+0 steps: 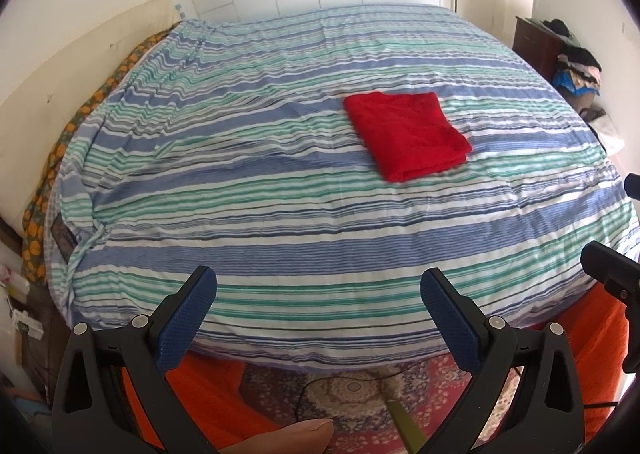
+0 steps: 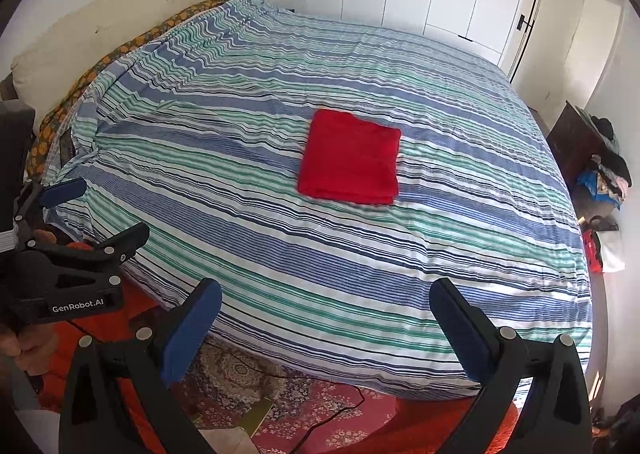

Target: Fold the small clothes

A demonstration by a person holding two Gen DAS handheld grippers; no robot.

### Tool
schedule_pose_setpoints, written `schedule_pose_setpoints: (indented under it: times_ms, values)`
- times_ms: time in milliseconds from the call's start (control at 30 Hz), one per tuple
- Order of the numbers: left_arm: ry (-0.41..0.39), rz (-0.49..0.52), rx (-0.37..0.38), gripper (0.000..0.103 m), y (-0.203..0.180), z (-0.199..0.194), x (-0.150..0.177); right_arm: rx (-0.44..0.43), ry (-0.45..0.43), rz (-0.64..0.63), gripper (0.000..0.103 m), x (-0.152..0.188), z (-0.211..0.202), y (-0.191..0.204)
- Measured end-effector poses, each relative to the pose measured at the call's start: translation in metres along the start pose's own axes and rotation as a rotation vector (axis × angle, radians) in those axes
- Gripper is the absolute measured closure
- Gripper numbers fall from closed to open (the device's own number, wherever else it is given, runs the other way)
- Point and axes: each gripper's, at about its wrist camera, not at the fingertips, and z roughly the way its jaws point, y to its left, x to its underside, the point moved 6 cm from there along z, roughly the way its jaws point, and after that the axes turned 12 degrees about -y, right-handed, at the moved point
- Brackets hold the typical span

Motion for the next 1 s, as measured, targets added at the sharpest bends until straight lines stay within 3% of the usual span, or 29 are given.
schedule_pose_setpoints:
  times_ms: [367,633,1000]
  values:
    - [-0.007,0.008,-0.002,0.001,0.000,-0.001,-0.002,0.026,0.008,0.015,0.001,-0.004,0.001,-0.004]
    - [-0.008,0.000,-0.022,0.001,0.001,0.004,-0.004,0.147,-0.036,-0.003,0.001,-0.014,-0.005,-0.007]
    - [0.008,-0.006,-0.006,0.001,-0.003,0.010,-0.003,0.168,-0.033,-0.023,0.001,-0.013,-0.002,-0.006]
